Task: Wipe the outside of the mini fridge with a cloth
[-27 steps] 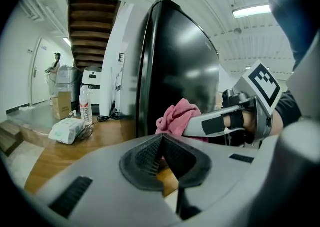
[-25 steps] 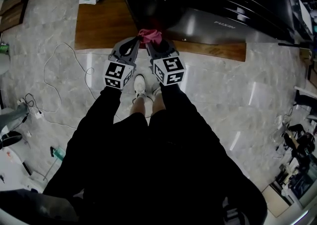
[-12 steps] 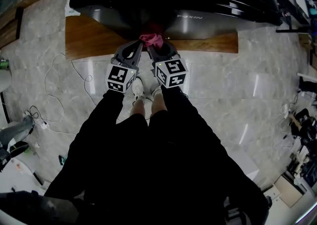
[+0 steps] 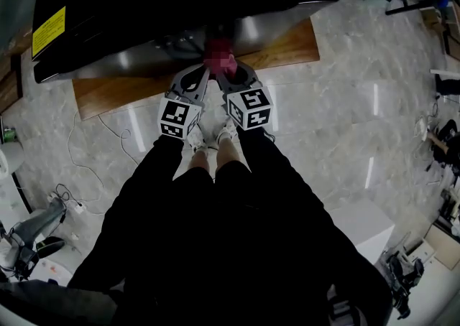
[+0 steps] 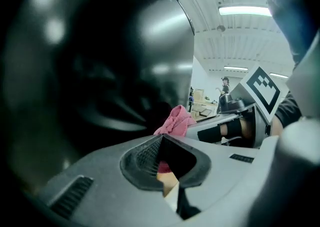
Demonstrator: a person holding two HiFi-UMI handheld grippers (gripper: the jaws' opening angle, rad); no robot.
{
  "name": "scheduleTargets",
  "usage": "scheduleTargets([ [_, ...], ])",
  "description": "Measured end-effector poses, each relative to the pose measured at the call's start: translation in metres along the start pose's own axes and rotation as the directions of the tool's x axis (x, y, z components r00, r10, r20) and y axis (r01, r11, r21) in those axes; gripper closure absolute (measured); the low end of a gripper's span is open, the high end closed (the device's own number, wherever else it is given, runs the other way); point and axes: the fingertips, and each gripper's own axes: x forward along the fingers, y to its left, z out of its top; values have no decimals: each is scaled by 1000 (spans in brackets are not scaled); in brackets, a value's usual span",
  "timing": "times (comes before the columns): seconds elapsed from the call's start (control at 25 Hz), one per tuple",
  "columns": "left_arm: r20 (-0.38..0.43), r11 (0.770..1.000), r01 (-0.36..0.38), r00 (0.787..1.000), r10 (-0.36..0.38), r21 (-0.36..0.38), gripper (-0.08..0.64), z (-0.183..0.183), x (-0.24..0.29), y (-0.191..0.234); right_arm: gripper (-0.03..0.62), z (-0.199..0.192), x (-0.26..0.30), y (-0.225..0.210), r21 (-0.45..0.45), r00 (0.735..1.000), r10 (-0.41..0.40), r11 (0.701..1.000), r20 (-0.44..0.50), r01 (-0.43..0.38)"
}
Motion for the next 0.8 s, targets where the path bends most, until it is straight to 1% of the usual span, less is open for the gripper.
scheduleTargets([
  [0.2, -10, 999, 43, 999, -43, 13, 558, 6, 45, -33, 502, 4, -22, -52, -28, 999, -54, 998, -1, 54],
  [0.52, -41, 996, 91, 995, -90, 22, 558, 15, 99, -74, 502, 8, -48, -114, 0, 994, -108, 994, -10, 108],
  [0.8, -41, 993, 116, 993, -115, 33, 558, 28, 135, -103, 503, 11, -65, -159, 17, 991, -137, 990, -9, 137],
])
